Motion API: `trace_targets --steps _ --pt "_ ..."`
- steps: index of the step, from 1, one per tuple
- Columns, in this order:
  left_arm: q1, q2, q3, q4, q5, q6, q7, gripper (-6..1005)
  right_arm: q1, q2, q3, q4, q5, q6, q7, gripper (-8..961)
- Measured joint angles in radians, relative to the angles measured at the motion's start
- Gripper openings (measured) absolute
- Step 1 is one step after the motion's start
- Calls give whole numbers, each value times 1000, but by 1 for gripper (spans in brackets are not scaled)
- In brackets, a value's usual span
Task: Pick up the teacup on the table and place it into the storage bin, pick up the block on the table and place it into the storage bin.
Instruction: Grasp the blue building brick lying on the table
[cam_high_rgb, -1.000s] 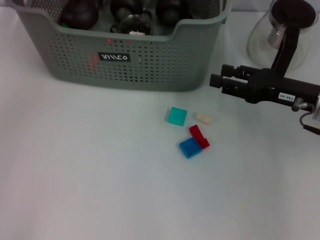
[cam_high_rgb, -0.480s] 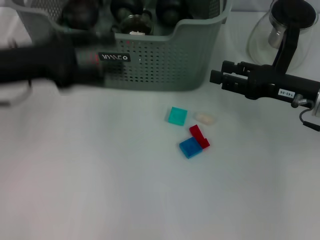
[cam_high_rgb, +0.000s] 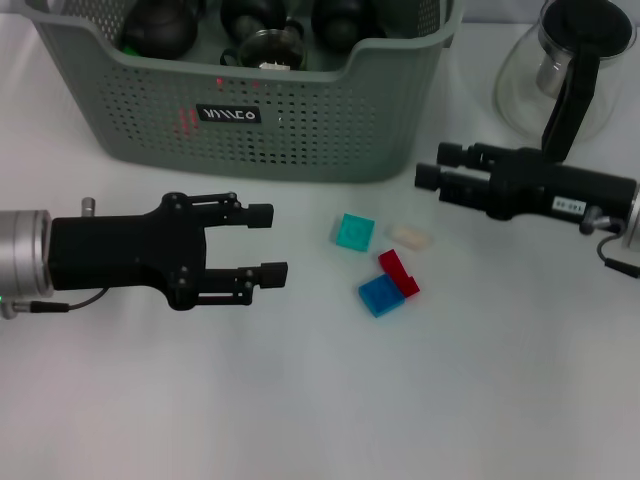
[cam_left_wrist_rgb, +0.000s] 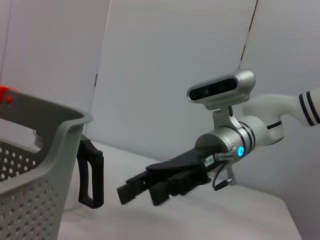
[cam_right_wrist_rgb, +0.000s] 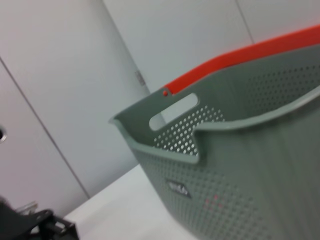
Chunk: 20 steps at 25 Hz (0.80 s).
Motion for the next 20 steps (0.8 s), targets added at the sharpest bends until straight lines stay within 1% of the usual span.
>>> trace_targets --steps 6,12,16,20 --pt "-1 -6 0 0 7 -25 -1 723 -12 1 -14 3 -22 -48 -18 639" --pt "-14 12 9 10 53 -8 -8 723 -29 -2 -20 4 -35 -175 -130 638" --pt "-17 21 6 12 54 15 -9 723 -52 0 -11 -1 -27 -202 -150 638" --pt "-21 21 9 12 54 17 -9 723 -61 -8 -9 -2 -27 -206 -140 638"
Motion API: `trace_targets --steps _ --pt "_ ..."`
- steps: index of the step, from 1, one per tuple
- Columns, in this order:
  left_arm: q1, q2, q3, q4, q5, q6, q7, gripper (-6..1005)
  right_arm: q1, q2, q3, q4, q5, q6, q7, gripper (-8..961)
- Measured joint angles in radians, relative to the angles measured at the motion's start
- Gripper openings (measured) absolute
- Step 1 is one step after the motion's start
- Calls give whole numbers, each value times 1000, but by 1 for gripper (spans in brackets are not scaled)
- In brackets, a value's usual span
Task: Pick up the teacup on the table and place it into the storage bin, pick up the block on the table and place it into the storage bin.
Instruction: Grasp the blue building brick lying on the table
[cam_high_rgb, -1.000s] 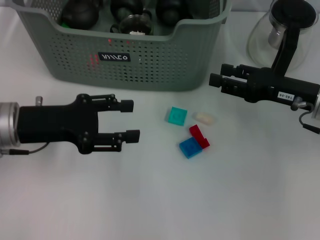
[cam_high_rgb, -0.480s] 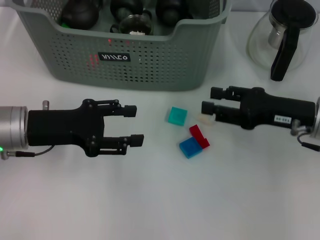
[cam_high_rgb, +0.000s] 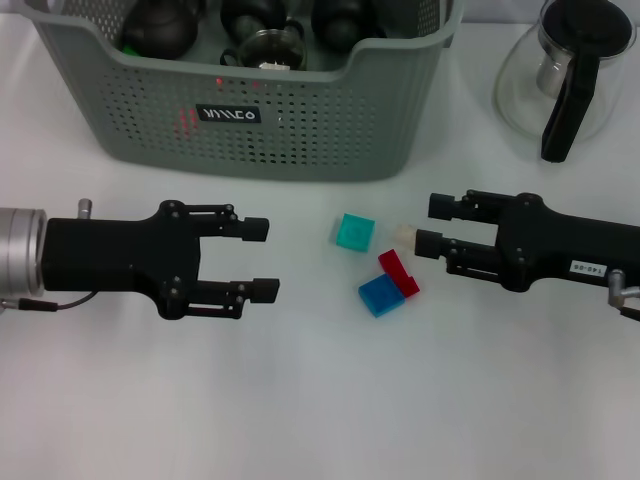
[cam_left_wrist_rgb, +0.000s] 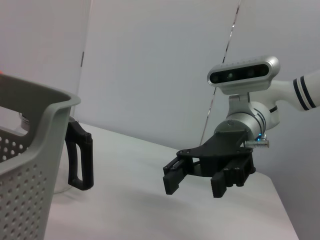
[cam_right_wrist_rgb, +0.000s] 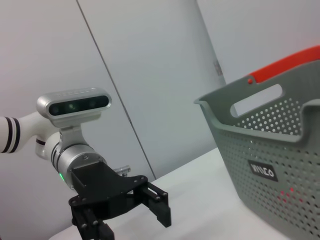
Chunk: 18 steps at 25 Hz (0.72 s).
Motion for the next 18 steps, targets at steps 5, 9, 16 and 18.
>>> trace_targets --steps 5,9,16,18 --pt "9 0 -2 0 2 -1 0 723 9 -32 -9 -8 -7 -10 62 637" --pt "36 4 -17 -1 2 -8 0 723 26 -40 -42 -99 -65 -16 158 638" --pt "67 20 -84 0 11 0 -15 723 113 -7 -136 -412 -295 -62 451 639" --pt "72 21 -94 0 17 1 -15 723 153 4 -179 -508 -355 -83 528 638"
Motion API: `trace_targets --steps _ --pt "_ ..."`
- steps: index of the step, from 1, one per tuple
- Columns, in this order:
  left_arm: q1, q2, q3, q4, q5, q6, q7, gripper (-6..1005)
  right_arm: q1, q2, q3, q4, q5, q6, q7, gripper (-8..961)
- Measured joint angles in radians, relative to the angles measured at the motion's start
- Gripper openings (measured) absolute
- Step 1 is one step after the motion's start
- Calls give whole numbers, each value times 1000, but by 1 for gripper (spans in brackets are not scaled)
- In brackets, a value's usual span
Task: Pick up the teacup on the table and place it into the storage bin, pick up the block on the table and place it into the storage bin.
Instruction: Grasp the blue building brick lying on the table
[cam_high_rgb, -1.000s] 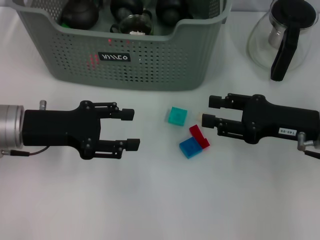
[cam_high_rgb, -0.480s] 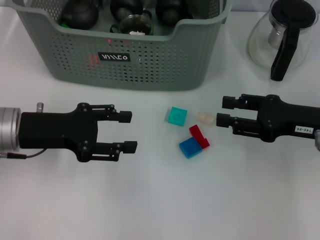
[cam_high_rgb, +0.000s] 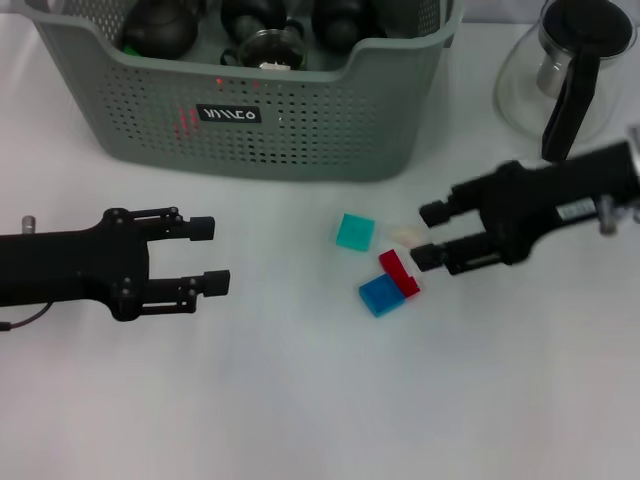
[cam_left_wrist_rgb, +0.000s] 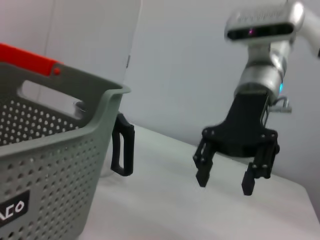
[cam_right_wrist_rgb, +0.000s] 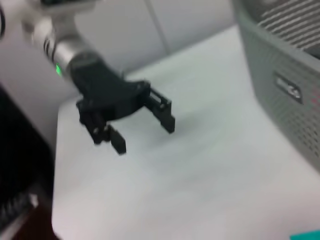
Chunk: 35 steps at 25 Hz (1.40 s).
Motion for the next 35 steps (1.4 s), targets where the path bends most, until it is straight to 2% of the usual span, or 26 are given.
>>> trace_targets --steps 2,4,7,11,17,20,24,31,35 --pt "4 0 -4 0 3 0 -1 723 55 11 -60 -90 -72 -9 75 638" --pt "10 -2 -14 0 5 -3 -9 723 112 17 -121 -127 -141 -3 135 638" --pt "24 -3 -39 0 7 -5 -25 723 201 22 -233 -133 -242 5 206 639" --pt "40 -6 -66 0 8 -2 -26 723 265 30 -361 -132 -297 3 229 639" --pt "43 -7 -73 -3 8 -1 -26 723 289 37 -480 -113 -277 51 243 638" --pt "39 -7 -73 -5 8 -4 -26 723 293 34 -547 -79 -222 92 246 639" --pt "34 -8 -69 -9 8 -8 -26 723 306 32 -620 -7 -174 174 254 639" --pt "40 -15 -69 -10 8 -13 -25 723 300 34 -763 33 -156 331 247 653" --pt "44 -16 -69 -13 8 -15 -25 724 311 33 -809 81 -128 394 246 649"
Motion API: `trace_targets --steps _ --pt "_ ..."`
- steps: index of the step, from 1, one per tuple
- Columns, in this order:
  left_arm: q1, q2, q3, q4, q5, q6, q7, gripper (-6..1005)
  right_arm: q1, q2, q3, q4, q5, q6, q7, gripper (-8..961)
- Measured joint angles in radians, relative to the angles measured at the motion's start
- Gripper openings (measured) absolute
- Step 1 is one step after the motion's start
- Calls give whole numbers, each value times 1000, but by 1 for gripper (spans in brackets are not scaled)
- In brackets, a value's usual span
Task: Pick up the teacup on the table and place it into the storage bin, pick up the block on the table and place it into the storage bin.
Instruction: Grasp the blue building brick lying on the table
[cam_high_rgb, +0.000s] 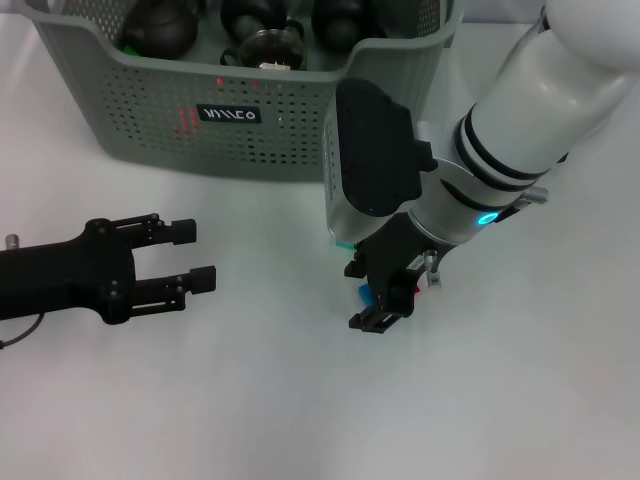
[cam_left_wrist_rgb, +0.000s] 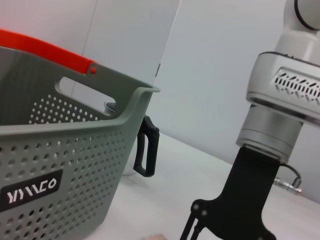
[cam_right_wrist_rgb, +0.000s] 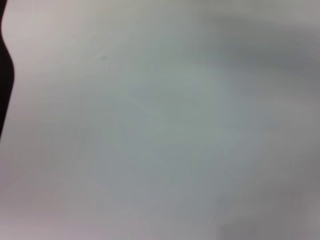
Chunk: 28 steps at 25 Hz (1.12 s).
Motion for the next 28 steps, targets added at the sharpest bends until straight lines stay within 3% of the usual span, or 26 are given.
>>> trace_targets --steps 14,28 --pt "3 -3 2 -10 0 -16 3 724 10 -3 7 75 4 40 3 643" --pt "13 -9 -3 -11 0 -12 8 724 4 -12 21 67 -6 -49 57 644"
